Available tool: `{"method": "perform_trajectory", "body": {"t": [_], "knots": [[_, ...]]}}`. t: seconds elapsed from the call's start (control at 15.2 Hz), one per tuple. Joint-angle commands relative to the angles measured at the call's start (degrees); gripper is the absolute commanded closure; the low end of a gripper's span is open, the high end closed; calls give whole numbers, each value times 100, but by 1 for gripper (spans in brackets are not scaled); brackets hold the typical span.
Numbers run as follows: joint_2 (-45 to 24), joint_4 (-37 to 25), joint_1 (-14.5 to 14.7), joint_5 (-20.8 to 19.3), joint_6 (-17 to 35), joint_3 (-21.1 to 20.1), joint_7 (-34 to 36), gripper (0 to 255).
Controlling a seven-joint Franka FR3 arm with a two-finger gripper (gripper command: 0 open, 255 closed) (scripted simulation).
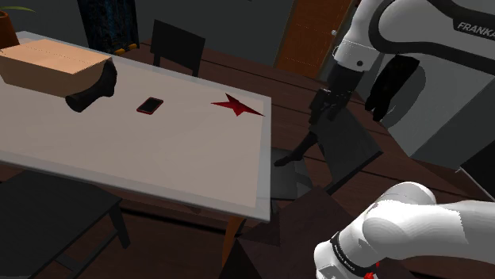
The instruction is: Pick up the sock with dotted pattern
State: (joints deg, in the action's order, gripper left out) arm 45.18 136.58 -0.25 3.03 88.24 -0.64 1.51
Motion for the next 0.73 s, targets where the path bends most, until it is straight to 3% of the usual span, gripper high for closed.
{"method": "perform_trajectory", "body": {"t": [0.0,0.66], "knots": [[0,0,0,0,0,0,0,0],[-853,431,-367,-675,1257,1084,-1285,0]]}}
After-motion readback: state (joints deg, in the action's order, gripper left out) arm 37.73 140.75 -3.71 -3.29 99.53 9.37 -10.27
